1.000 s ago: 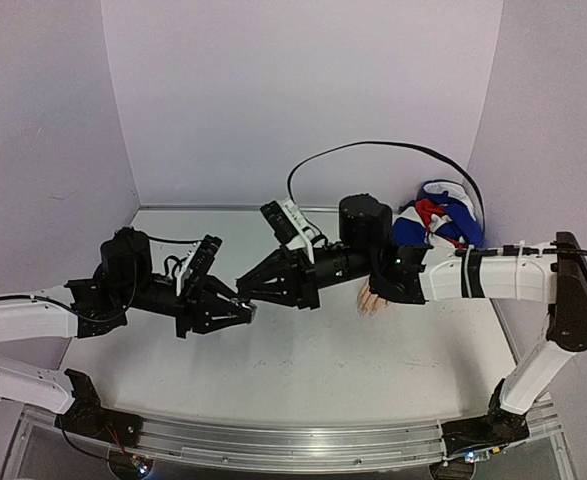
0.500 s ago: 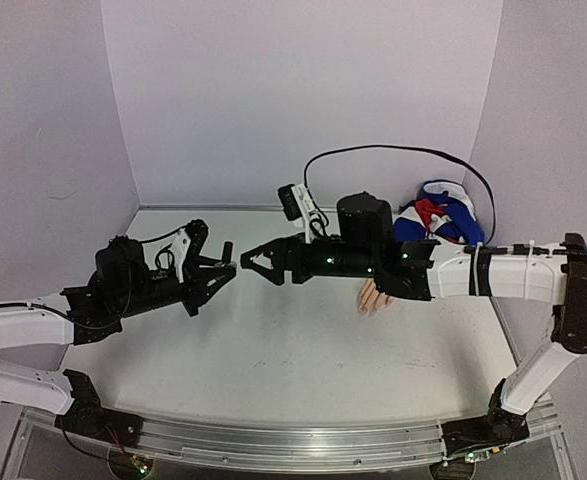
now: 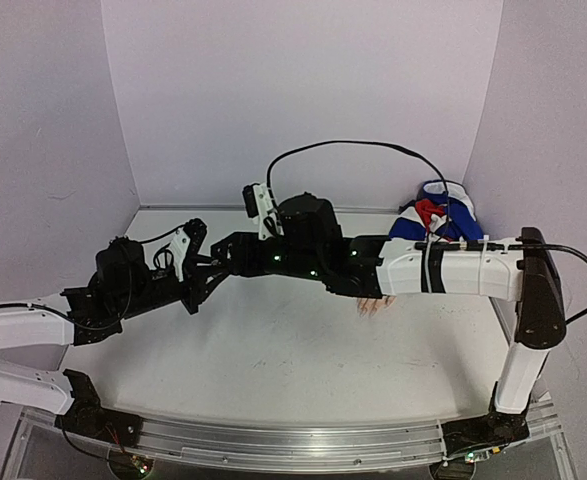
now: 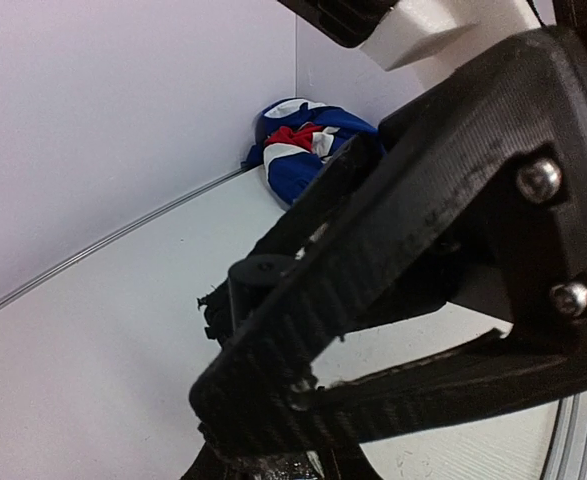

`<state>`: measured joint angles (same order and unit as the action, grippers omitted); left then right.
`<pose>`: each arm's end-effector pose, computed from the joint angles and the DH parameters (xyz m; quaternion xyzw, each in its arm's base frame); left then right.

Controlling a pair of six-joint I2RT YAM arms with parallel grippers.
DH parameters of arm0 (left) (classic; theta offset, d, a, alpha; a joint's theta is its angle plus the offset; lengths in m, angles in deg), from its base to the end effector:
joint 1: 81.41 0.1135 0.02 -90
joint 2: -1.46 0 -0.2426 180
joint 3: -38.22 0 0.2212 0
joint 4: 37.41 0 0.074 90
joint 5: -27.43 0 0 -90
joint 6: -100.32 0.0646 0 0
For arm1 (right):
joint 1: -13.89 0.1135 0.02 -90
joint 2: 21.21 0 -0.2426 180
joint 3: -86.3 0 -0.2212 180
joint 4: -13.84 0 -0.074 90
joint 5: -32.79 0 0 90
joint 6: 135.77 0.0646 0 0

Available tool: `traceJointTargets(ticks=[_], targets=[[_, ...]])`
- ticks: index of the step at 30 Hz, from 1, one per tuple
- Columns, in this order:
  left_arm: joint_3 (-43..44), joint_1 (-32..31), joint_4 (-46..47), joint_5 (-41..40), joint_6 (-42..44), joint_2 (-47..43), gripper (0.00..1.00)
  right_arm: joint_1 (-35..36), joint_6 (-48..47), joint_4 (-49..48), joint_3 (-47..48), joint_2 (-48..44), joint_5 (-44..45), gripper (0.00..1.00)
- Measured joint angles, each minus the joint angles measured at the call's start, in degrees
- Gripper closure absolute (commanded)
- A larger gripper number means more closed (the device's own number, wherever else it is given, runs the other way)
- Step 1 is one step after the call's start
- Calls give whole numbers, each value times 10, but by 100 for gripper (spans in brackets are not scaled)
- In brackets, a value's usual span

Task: Paint the nails

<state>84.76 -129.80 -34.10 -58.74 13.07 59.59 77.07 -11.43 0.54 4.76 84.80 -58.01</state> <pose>0.1599 -0.1865 0.2551 0.3460 0.6724 -0.2769 0.5929 0.1996 0.3967 0.3315 -0.1720 0.6483 0.5608 0.4854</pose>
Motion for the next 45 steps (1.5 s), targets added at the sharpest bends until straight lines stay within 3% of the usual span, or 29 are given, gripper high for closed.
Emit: traceJointTargets(ticks=[5, 9, 15, 17, 23, 28, 29, 30, 31, 32, 35, 39, 42, 45], targets=[[-9, 0, -2, 0, -7, 0, 100, 2, 1, 8, 14, 14, 2, 86], [-11, 1, -14, 5, -17, -1, 100, 5, -15, 17, 17, 16, 5, 98], [-11, 4, -26, 49, -40, -1, 100, 1, -62, 1, -11, 5, -43, 100], [-11, 8, -31, 103, -43, 4, 100, -9, -99, -7, -38, -11, -103, 100], [22, 21, -34, 406, -59, 47, 100, -58, -227, -11, -102, -60, -443, 100], [33, 7, -31, 504, -62, 44, 100, -50, -274, -51, -119, -71, -552, 100], [33, 5, -30, 508, -62, 43, 100, -49, -278, -55, -122, -73, -555, 98], [34, 3, -30, 508, -61, 43, 100, -47, -280, -57, -123, -75, -555, 86], [34, 3, -30, 506, -59, 42, 100, -47, -281, -57, -123, -77, -549, 64], [35, 4, -30, 501, -57, 42, 100, -47, -279, -57, -123, -78, -541, 50], [35, 5, -20, 433, -45, 34, 100, -46, -250, -48, -129, -92, -463, 28], [31, 5, -15, 284, -28, 16, 100, -43, -194, -35, -139, -118, -325, 19], [21, 6, -14, 167, -19, 9, 100, -42, -152, -25, -139, -132, -246, 19], [12, 6, -18, 98, -11, 9, 100, -41, -115, -23, -139, -136, -184, 22]])
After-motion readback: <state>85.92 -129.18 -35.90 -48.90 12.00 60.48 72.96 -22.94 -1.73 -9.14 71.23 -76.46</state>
